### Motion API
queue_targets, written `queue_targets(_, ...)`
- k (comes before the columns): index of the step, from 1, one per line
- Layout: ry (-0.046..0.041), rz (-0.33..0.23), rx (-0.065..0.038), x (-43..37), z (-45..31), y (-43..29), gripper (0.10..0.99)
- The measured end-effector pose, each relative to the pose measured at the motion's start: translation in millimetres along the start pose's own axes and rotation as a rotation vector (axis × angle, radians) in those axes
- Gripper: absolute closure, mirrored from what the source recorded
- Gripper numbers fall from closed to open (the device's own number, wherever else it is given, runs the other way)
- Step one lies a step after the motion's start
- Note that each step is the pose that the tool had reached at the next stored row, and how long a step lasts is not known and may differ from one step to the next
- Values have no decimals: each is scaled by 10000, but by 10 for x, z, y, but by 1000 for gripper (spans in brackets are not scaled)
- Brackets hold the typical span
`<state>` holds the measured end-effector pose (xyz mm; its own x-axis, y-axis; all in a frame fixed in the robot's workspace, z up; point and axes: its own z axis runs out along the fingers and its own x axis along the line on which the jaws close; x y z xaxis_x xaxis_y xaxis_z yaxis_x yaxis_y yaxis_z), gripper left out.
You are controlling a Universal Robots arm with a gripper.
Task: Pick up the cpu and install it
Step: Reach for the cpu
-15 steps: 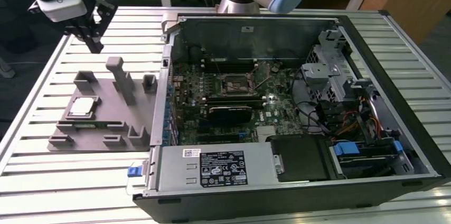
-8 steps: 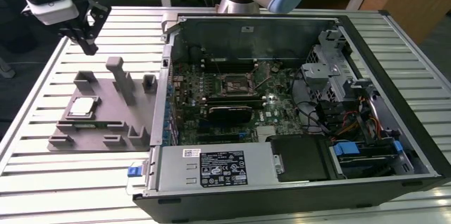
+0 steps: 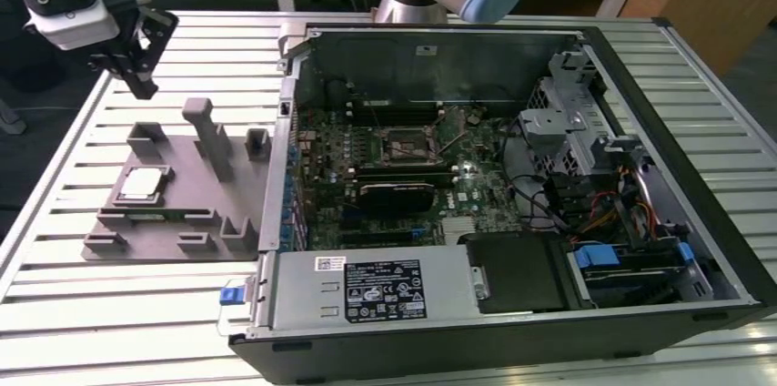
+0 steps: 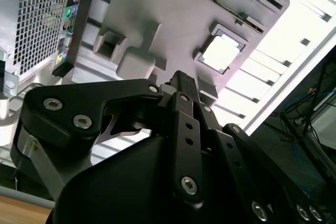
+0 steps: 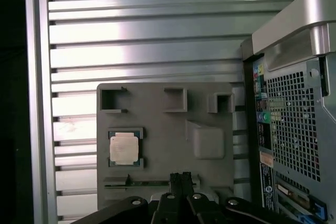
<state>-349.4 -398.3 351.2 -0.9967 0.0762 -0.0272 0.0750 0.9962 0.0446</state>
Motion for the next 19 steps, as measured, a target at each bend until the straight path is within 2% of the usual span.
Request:
queue_targets(9, 0, 0, 0, 144, 115, -16, 980)
queue_targets(19, 1, 0, 1, 206, 290, -28, 980)
